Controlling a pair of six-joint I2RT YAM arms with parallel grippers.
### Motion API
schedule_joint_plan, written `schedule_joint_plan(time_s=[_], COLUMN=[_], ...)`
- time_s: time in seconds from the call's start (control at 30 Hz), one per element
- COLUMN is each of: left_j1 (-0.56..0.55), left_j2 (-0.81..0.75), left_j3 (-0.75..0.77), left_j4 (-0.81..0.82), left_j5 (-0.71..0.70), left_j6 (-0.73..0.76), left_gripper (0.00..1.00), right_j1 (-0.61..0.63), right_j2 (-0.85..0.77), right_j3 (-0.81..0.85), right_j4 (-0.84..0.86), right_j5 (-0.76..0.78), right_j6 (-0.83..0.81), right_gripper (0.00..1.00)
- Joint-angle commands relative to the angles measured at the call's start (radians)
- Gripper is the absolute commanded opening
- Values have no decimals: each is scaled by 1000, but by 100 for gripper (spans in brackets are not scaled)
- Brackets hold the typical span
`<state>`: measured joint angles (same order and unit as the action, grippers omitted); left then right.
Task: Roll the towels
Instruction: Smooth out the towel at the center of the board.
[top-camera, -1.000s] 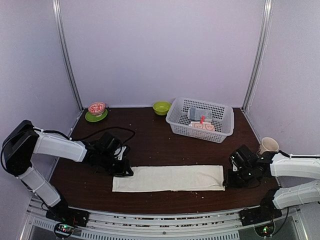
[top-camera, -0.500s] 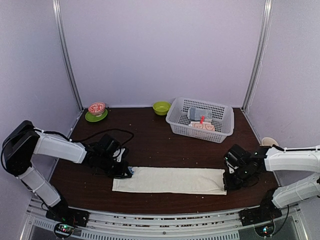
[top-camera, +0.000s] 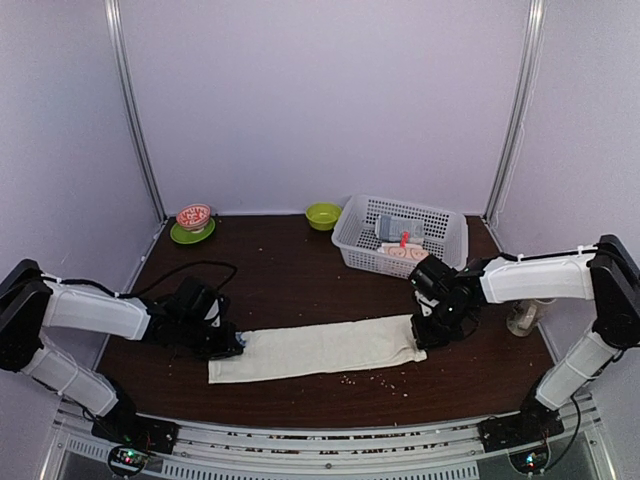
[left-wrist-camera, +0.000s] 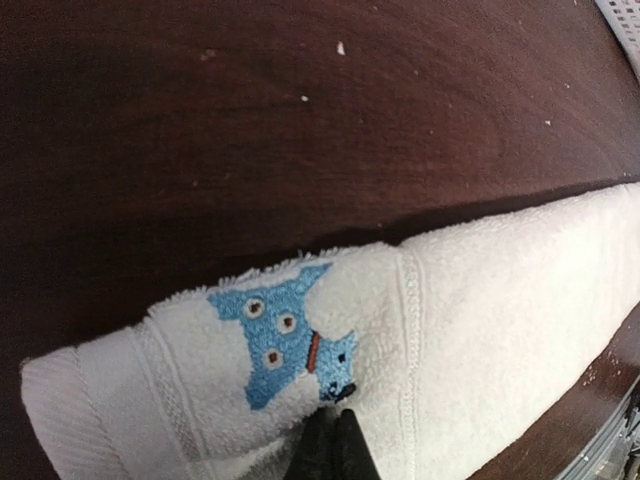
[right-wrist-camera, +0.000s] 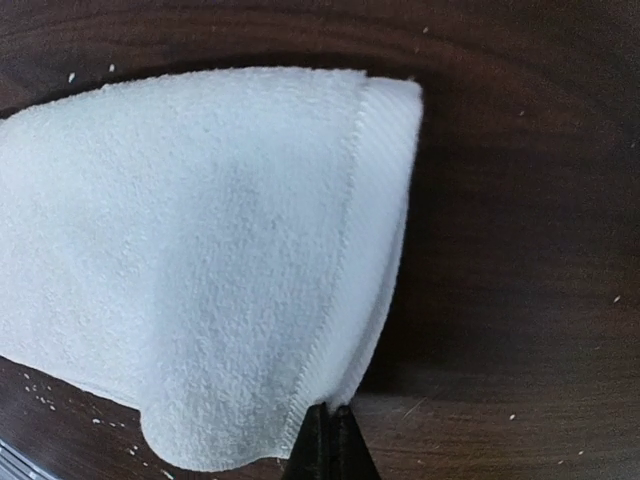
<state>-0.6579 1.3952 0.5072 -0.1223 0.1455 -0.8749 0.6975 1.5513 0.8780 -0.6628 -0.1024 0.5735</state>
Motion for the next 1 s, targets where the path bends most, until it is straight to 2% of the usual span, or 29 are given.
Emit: schedule_joint_plan(time_s=[0.0, 0.13, 0.27, 0.33, 0.43, 0.57, 0.77, 0.97], left_j1=[21, 23, 22, 23, 23, 20, 20, 21], left_j2=[24, 74, 87, 73, 36, -20, -68, -98], left_j3=[-35, 20, 83, 111, 141, 180, 214, 204], left_j4=[-159, -154, -182, -205, -231, -259, -277, -259], left_j5=[-115, -99, -63, -44, -7, 30, 62, 45], left_j6=[-40, -25, 35, 66, 96, 115, 123, 121], left_gripper=[0, 0, 2, 16, 38, 52, 56, 57], right_j1=[-66, -120, -120, -120, -120, -120, -115, -79], right_j2=[14, 35, -19, -72, -121, -93, -24, -69], right_j3=[7, -12, 1, 13, 29, 56, 60, -2], right_j4=[-46, -39, -49, -57, -31, 16, 110, 125], right_j5=[91, 87, 79, 85, 57, 30, -64, -82], right_j6=[-70, -66, -49, -32, -4, 24, 65, 97], right_gripper=[0, 1, 36, 44, 45, 40, 34, 34])
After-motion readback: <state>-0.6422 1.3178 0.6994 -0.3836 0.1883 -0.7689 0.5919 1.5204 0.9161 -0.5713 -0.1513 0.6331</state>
